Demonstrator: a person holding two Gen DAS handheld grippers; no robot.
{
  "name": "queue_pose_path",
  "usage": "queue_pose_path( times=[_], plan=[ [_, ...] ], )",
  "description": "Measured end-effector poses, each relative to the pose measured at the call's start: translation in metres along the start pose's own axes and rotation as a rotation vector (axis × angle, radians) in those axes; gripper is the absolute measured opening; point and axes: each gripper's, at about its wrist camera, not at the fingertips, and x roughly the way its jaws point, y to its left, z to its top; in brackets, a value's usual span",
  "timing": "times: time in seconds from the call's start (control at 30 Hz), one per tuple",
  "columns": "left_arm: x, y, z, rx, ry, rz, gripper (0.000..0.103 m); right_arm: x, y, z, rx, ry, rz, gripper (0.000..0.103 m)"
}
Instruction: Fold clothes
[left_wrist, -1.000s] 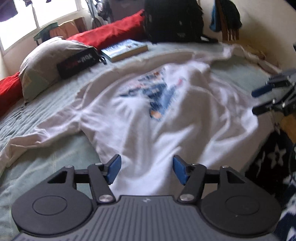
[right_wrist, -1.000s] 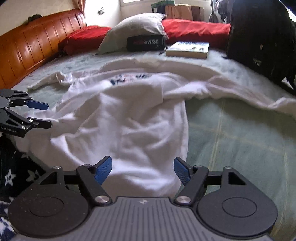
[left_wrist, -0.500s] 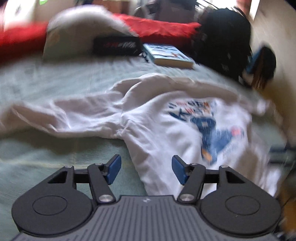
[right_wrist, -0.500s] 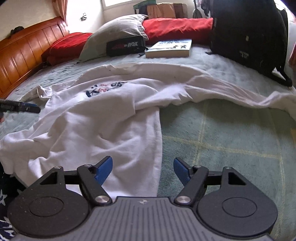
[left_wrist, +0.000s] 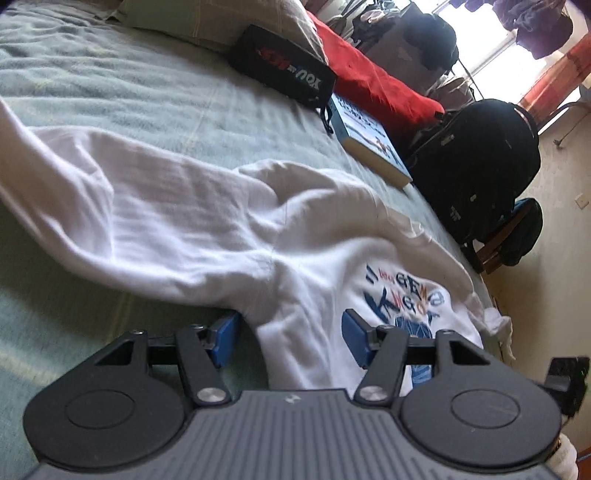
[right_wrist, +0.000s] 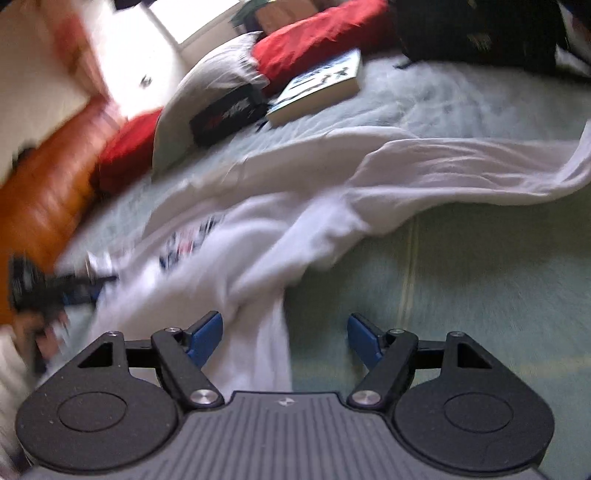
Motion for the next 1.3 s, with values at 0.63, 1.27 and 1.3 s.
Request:
queue_pose_path(
  times=[0.63, 1.27, 1.3],
  plan=[
    [0.016, -0.019, 0.083, 0.175, -0.128, 0.166, 0.012, 0.041, -0.015, 0.106, 0.002, -0.132, -0.125, 0.013],
    [-0.042, -0.03, -0.025, 0.24, 0.055, 0.202, 0.039, -0.041, 0.002, 0.002, 0.009, -0.004, -0.03, 0.054],
    [-0.051, -0.029, -0.038, 0.23, 0.074, 0.192, 0.042, -0.047, 0.003, -0.011, 0.014, 0.008, -0.02, 0.055]
  ],
)
